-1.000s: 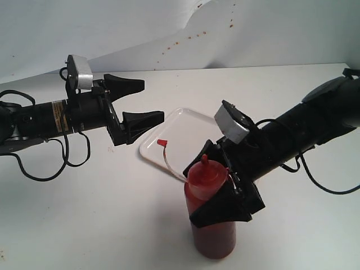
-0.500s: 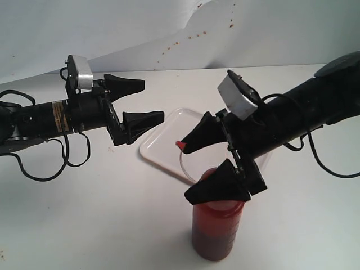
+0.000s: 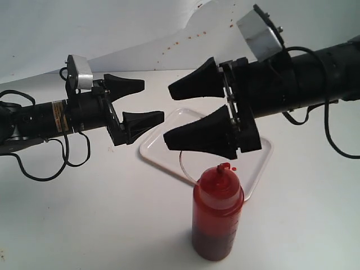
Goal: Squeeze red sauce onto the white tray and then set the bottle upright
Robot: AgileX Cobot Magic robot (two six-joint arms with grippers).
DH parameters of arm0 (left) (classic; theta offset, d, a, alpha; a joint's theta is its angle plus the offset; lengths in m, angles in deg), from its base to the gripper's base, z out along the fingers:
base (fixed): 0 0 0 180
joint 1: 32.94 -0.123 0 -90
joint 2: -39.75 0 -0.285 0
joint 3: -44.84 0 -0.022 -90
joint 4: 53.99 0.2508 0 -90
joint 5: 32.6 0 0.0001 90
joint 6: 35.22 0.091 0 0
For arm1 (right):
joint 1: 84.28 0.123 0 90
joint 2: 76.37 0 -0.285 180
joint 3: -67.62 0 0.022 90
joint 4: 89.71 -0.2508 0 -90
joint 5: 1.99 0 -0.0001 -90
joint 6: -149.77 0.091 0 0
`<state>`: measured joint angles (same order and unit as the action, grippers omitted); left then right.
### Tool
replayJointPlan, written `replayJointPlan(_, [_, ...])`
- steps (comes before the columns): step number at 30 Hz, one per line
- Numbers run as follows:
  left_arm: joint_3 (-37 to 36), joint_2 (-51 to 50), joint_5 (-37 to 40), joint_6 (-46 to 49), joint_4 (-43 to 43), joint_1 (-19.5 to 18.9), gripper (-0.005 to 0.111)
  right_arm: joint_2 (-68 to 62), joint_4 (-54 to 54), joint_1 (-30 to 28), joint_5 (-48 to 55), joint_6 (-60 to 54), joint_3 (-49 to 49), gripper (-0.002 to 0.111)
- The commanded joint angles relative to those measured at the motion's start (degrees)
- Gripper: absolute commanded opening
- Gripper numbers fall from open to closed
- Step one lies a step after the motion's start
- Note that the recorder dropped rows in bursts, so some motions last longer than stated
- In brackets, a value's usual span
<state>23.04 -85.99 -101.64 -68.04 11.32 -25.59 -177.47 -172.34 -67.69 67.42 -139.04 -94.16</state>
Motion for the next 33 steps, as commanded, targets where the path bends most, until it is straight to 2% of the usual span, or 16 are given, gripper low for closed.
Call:
replayJointPlan(1, [0.2, 0.6, -0.9, 0.3, -0.3, 0.2, 0.104, 4.0, -1.1, -0.1, 0.6, -0.8, -0.5, 0.105])
replayJointPlan(7, [0.2, 0.6, -0.9, 0.3, -0.3, 0.2, 0.104, 8.8, 5.8, -0.4, -0.2, -5.0, -0.5, 0.105])
replayJointPlan(12, [0.2, 0.6, -0.9, 0.3, -0.3, 0.2, 0.104, 9.5, 6.4, -6.6, -6.2, -2.4, 0.2, 0.105])
replayJointPlan(15, [0.2, 0.6, -0.9, 0.3, -0.3, 0.2, 0.104, 9.5, 2.8, -11.7, -10.3, -3.1, 2.8, 0.105])
replayJointPlan(22, [0.2, 0.6, -0.9, 0.3, -0.3, 0.2, 0.104, 9.5, -17.3, -22.2, -17.8, -13.0, 11.6, 0.105])
replayJointPlan(28, [0.2, 0.6, -0.9, 0.3, -0.3, 0.2, 0.104, 8.2, -17.3, -24.1, -31.2, -14.1, 13.1, 0.105])
replayJointPlan(33, [0.2, 0.6, -0.9, 0.3, -1.0, 0.2, 0.104, 5.4, -17.3, -24.0, -29.4, -14.1, 13.1, 0.105])
